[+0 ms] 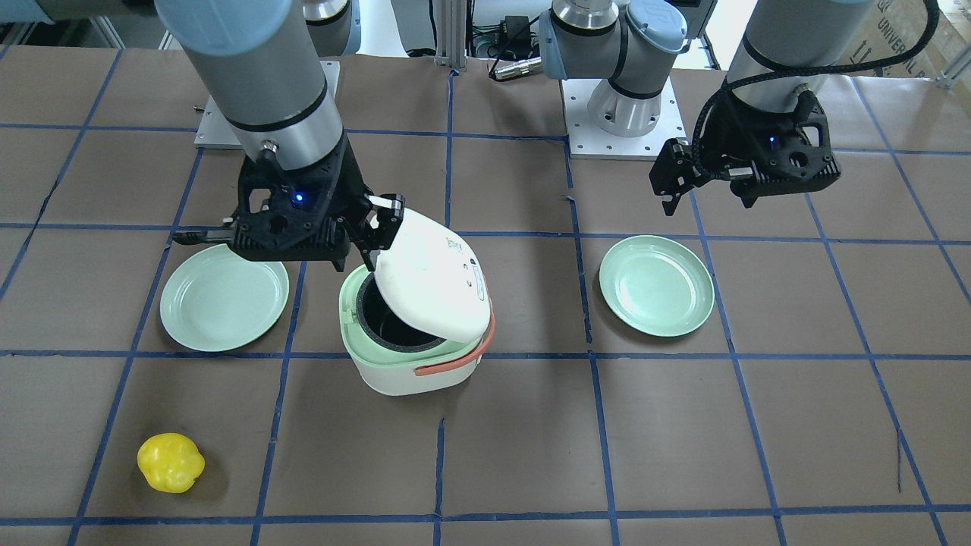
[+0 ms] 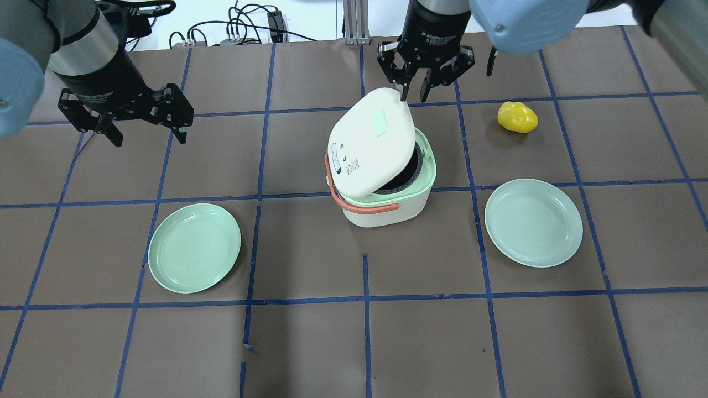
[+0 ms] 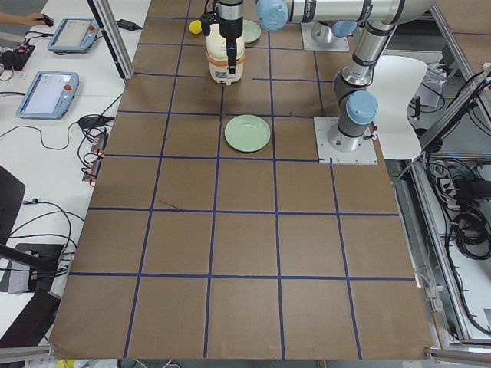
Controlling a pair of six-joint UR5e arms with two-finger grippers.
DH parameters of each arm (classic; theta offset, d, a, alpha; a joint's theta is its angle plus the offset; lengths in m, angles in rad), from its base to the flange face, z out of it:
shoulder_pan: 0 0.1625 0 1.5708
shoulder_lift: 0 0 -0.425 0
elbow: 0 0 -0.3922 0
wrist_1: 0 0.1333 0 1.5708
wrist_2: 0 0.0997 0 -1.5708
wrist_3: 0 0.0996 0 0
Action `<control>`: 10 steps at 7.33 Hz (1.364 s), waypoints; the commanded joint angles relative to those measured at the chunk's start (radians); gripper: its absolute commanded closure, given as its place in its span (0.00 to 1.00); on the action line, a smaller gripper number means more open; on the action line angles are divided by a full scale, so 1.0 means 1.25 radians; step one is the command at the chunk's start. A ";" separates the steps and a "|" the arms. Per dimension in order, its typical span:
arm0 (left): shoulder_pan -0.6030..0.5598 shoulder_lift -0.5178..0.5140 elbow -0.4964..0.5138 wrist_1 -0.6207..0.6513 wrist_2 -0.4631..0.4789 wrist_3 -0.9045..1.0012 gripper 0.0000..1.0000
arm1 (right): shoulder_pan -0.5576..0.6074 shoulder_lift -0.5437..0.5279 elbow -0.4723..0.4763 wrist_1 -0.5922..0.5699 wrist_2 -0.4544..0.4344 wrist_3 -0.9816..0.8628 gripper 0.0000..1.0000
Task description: Press rice cooker button
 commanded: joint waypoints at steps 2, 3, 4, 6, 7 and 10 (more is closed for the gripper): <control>0.000 0.000 0.000 0.000 0.000 0.000 0.00 | -0.088 -0.058 -0.032 0.140 -0.070 -0.171 0.00; 0.000 0.000 0.000 0.000 0.001 0.000 0.00 | -0.122 -0.085 0.003 0.150 -0.068 -0.212 0.00; 0.000 0.000 0.000 0.000 0.001 0.000 0.00 | -0.151 -0.110 0.041 0.150 -0.066 -0.216 0.00; 0.000 0.000 0.000 0.000 0.000 0.000 0.00 | -0.172 -0.143 0.099 0.146 -0.074 -0.229 0.00; 0.000 0.000 0.000 0.000 0.001 0.000 0.00 | -0.172 -0.149 0.112 0.143 -0.065 -0.231 0.00; 0.000 0.000 0.000 0.000 0.001 0.000 0.00 | -0.168 -0.149 0.119 0.142 -0.060 -0.227 0.00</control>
